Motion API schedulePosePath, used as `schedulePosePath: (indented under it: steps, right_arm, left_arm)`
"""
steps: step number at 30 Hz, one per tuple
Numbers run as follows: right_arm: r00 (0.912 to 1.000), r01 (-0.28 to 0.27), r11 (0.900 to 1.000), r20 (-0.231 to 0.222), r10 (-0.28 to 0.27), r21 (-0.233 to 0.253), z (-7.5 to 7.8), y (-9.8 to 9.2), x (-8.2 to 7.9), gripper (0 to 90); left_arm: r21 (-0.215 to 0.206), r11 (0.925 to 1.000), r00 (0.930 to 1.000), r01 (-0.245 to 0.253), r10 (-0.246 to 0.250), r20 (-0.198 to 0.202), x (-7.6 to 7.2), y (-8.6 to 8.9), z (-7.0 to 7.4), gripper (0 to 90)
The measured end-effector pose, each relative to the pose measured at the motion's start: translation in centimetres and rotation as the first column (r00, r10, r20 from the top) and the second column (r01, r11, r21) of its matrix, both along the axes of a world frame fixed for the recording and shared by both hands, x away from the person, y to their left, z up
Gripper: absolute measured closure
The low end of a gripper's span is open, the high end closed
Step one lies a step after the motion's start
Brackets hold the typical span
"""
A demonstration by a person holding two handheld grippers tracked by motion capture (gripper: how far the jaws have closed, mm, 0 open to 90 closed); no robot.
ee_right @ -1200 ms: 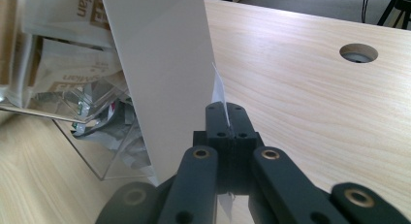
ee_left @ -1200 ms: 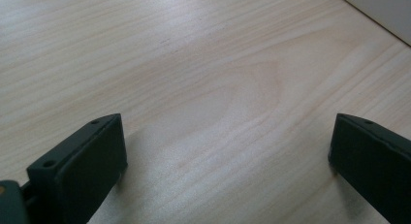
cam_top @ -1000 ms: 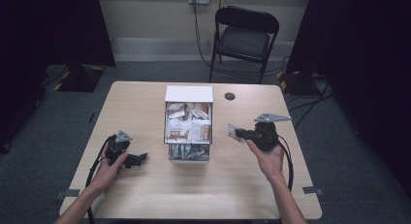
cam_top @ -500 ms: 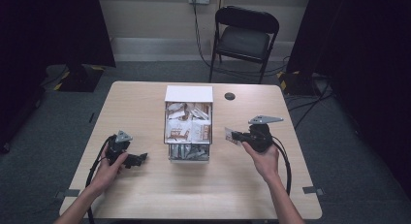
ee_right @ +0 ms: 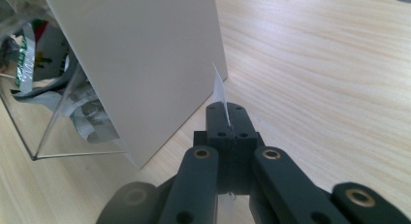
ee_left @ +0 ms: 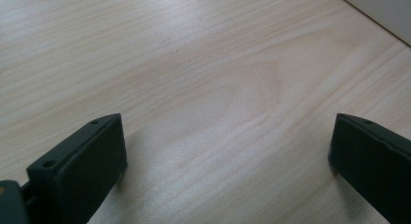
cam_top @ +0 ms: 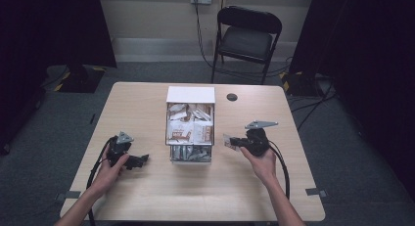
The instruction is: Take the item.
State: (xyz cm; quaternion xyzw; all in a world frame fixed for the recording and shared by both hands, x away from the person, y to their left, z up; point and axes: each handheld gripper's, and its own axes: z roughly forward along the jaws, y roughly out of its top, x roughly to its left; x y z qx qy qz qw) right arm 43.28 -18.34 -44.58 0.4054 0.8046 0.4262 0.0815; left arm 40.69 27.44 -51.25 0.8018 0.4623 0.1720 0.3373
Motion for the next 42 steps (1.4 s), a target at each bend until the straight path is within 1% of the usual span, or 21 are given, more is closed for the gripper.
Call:
schedulePosePath:
  steps: [2,4,7,10,14,17,21,25,29,33,35,37,42]
  right_arm:
    - [1.0000,-0.004,1.000,-0.005,0.004,-0.007,-0.3,0.2,0.1,90.0]
    - [0.9998,-0.005,1.000,-0.019,0.005,-0.007,-0.7,0.4,0.2,90.0]
    - [0.9995,-0.015,1.000,-0.027,0.014,-0.027,-1.2,0.9,0.3,90.0]
    - [0.9991,-0.018,0.999,-0.039,0.016,-0.034,-1.7,1.1,0.5,90.0]
    - [0.9981,-0.015,0.999,-0.060,0.013,-0.033,-2.3,1.2,0.8,90.0]
    - [0.9978,-0.016,0.999,-0.065,0.013,-0.051,-2.7,1.2,0.9,90.0]
    - [0.9975,-0.009,0.998,-0.070,0.005,-0.062,-3.1,1.1,1.1,90.0]
    - [0.9960,-0.002,0.996,-0.089,-0.005,-0.084,-3.7,0.8,1.3,90.0]
    - [0.9962,0.006,0.997,-0.086,-0.013,-0.081,-3.9,0.8,1.3,89.5]
    - [0.9958,0.011,0.995,-0.089,-0.019,-0.095,-4.2,0.8,1.4,88.0]
    - [0.9954,0.017,0.994,-0.092,-0.027,-0.106,-4.4,0.8,1.4,86.2]
    - [0.9959,0.021,0.993,-0.085,-0.031,-0.114,-4.4,0.7,1.5,83.9]
    - [0.9959,0.030,0.992,-0.081,-0.040,-0.119,-4.3,0.6,1.5,80.2]
  left_arm:
    - [0.000,1.0000,1.0000,0.000,0.000,0.000,0.0,0.0,0.0,0.0]
    - [0.000,1.0000,1.0000,0.000,0.000,0.000,0.0,0.0,0.0,0.0]
    - [0.000,1.0000,1.0000,0.000,0.000,0.000,0.0,0.0,0.0,0.0]
    - [0.001,1.0000,1.0000,0.001,-0.001,0.000,0.0,0.0,0.0,0.0]
    - [0.000,1.0000,1.0000,0.000,0.000,0.000,0.0,0.0,0.0,0.0]
    - [0.001,1.0000,1.0000,0.000,0.000,0.000,0.0,0.0,0.0,0.0]
    - [0.000,1.0000,1.0000,0.000,0.000,0.000,0.0,0.0,0.0,0.0]
    - [0.000,1.0000,1.0000,0.000,0.000,0.000,0.0,0.0,0.0,0.0]
    - [0.000,1.0000,1.0000,0.000,0.000,0.000,0.0,0.0,0.0,0.0]
    - [0.001,1.0000,1.0000,0.000,0.000,0.000,0.0,0.0,0.0,0.0]
    - [-0.002,1.0000,1.0000,-0.001,0.001,0.001,0.0,0.0,0.0,0.0]
    - [0.000,1.0000,1.0000,0.000,0.000,0.000,0.0,0.0,0.0,0.0]
    - [0.000,1.0000,1.0000,0.000,0.000,0.000,0.0,0.0,0.0,0.0]
